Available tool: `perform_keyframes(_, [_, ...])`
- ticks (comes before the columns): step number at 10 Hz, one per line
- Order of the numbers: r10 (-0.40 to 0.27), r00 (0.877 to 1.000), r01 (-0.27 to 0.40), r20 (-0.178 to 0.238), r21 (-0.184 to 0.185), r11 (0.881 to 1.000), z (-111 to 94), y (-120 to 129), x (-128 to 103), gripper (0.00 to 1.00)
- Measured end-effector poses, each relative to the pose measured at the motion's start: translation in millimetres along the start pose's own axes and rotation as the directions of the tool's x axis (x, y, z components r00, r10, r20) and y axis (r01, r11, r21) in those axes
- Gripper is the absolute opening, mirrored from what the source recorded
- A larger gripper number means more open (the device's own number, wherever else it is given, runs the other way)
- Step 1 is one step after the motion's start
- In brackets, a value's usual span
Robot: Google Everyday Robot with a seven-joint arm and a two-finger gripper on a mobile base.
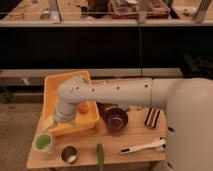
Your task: Stack cups into tray
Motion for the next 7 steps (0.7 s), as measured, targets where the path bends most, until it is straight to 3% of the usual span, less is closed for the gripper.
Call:
perform_keyframes(3, [0.035,0.999,-0.036,-0.021,-0.047,0.998,-21.6,16.4,-9.4,0.80])
perform_keyframes(7, [0.064,0.998,-0.065,-0.016,-0.101,0.993,-18.7,21.6,-37.0,0.80])
